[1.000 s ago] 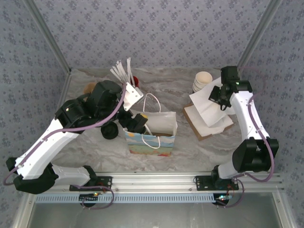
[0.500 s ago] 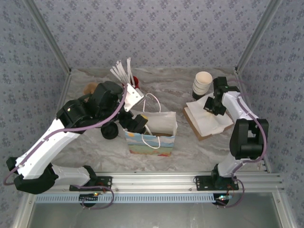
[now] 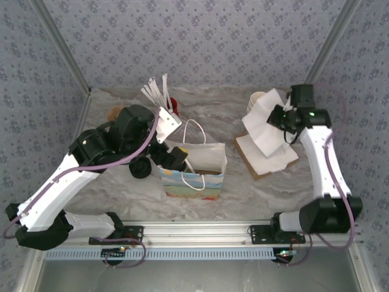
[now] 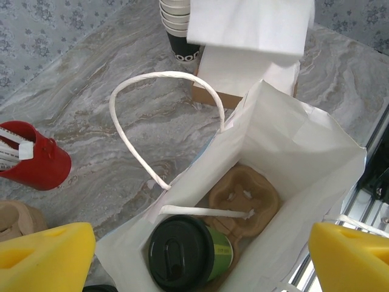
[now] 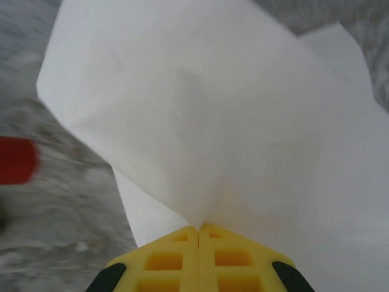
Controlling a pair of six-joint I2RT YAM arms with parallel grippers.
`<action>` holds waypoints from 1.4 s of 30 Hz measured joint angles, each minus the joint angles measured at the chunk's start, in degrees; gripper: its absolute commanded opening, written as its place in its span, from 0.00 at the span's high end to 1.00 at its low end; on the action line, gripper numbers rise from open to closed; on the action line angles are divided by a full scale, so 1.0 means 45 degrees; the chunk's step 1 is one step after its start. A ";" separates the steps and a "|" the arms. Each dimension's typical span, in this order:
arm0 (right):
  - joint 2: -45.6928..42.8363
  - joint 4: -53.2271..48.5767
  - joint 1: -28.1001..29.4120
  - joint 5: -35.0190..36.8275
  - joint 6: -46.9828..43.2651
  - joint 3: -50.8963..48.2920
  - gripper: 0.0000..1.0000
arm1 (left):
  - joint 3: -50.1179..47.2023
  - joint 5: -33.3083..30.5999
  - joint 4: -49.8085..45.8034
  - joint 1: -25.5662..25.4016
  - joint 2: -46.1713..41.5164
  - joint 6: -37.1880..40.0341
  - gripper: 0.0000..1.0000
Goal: Pack the takeout coffee
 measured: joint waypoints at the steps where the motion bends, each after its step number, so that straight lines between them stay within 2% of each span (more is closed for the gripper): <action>1: -0.0495 -0.0121 0.0000 -0.0219 0.0044 0.0476 1.00 | -0.0039 -0.0005 0.0019 0.0000 -0.0083 -0.0019 0.09; 8: -0.2249 -0.0602 0.0000 -0.1841 0.0500 0.2958 1.00 | -0.0316 -0.0296 0.0321 0.0000 -0.0588 -0.0083 0.09; 13: -0.2390 -0.0758 0.0083 -0.3356 0.1059 0.3997 1.00 | -0.0554 -0.0758 0.0670 0.0000 -0.0797 -0.0219 0.08; 18: -0.2545 -0.0568 0.0709 -0.4799 0.1554 0.4279 1.00 | -0.0971 -0.1438 0.1049 0.0000 -0.1214 -0.0389 0.05; 21: -0.2667 -0.0248 0.1627 -0.5527 0.1729 0.4279 1.00 | -0.1224 -0.1724 0.1341 0.0000 -0.1530 -0.0466 0.04; 25: -0.2696 0.0117 0.3492 -0.5926 0.1715 0.4279 1.00 | -0.1433 -0.1943 0.1545 0.0015 -0.1700 -0.0602 0.04; 32: -0.2667 0.0369 0.5950 -0.5906 0.1175 0.4051 1.00 | -0.1749 -0.1991 0.1681 0.0204 -0.1676 -0.0879 0.04; 38: -0.2336 0.0544 0.7732 -0.5459 0.0534 0.2919 1.00 | -0.2006 -0.1933 0.1719 0.0704 -0.1797 -0.1127 0.04; 42: -0.2021 0.0602 0.8320 -0.5066 0.0160 0.1919 1.00 | -0.2511 -0.1787 0.1753 0.0996 -0.2098 -0.1331 0.04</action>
